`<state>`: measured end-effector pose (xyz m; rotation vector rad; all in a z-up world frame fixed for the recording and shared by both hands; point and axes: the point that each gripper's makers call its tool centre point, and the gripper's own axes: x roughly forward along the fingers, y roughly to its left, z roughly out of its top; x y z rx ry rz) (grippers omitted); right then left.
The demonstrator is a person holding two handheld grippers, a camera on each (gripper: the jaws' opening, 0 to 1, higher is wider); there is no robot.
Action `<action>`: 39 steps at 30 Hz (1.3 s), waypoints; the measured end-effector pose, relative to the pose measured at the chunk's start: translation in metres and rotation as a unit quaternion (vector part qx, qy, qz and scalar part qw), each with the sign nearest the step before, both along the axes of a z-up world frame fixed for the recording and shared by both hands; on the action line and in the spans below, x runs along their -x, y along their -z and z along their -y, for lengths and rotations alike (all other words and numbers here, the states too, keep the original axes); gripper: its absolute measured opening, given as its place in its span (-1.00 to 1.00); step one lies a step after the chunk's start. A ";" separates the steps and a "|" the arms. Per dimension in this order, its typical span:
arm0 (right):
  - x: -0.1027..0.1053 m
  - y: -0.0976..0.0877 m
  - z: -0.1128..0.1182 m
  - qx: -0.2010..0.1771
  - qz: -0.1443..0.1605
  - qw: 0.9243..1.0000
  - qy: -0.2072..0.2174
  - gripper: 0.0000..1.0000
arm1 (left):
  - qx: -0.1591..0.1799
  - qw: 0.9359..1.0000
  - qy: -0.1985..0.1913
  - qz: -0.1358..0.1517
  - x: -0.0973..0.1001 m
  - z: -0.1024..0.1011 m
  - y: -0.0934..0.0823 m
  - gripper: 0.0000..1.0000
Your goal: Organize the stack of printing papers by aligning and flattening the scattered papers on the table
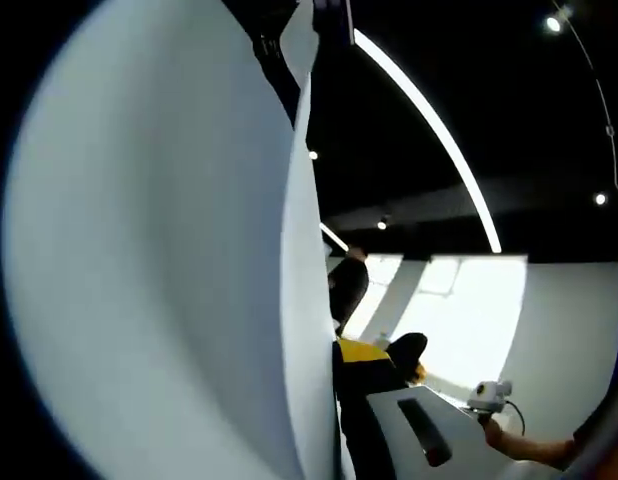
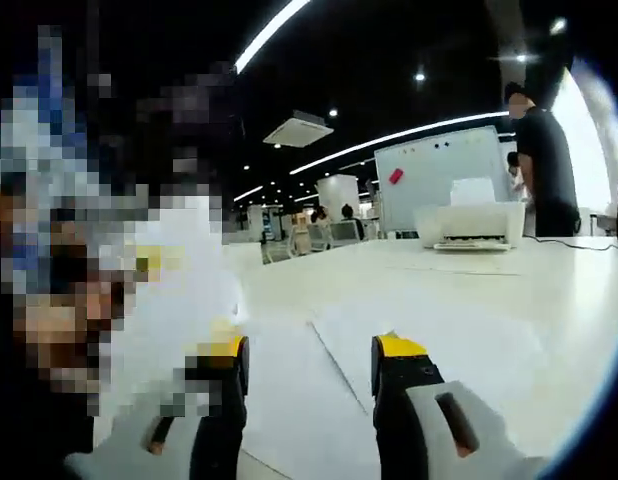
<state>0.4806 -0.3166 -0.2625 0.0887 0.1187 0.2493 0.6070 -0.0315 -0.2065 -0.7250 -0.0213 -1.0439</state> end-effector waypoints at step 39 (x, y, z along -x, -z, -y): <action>0.022 0.009 0.128 -0.021 -0.025 0.990 0.139 0.30 | -0.002 1.000 0.005 0.002 0.000 0.000 0.001 -0.88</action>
